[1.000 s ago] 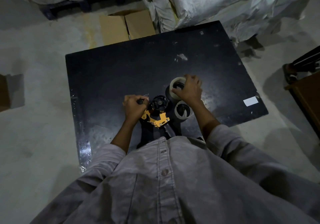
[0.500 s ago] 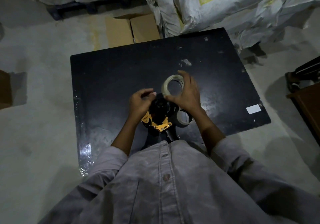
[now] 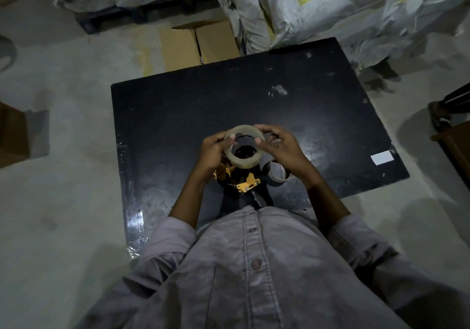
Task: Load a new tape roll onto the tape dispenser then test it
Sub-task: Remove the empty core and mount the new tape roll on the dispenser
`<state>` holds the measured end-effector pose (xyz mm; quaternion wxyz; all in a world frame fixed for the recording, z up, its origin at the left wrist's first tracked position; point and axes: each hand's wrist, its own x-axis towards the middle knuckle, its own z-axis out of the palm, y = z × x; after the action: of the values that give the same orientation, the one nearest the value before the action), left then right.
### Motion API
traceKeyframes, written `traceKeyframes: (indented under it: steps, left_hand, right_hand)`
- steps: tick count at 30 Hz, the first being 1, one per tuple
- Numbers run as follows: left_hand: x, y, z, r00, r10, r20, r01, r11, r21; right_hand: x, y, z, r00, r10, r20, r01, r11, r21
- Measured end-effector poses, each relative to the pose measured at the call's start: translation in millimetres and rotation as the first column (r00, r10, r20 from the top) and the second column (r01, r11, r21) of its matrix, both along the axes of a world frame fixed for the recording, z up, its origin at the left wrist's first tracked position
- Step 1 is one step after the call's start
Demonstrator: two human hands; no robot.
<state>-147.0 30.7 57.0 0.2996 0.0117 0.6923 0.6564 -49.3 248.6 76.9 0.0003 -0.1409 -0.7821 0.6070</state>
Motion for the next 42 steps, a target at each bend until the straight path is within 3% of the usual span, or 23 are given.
traceKeyframes:
  steps: [12,17,23,31,35,42]
  left_hand:
    - [7,-5,11,0.987,0.031,0.156,-0.041,0.997,0.063]
    - [5,-4,7,0.986,0.086,0.145,-0.090,0.996,0.026]
    - [14,3,1,0.990,0.004,0.138,-0.009,0.999,0.037]
    - [12,0,-4,0.992,0.005,0.122,-0.007,1.000,0.018]
    - [17,1,-8,0.983,0.040,0.177,-0.055,0.995,0.083]
    - [19,-5,-10,0.972,-0.039,0.231,0.023,0.997,0.072]
  right_hand:
    - [11,13,-13,1.000,-0.009,0.026,0.010,0.999,-0.047]
    - [9,2,-10,0.986,-0.052,0.159,0.089,0.969,-0.232]
    - [6,-11,-7,0.941,-0.086,0.327,0.222,0.887,-0.405]
    - [4,5,-21,0.940,-0.197,0.280,0.278,0.917,-0.286]
    - [3,3,-27,0.899,-0.336,0.281,0.403,0.887,-0.226]
    - [2,15,-27,0.922,-0.324,0.211,0.340,0.939,-0.047]
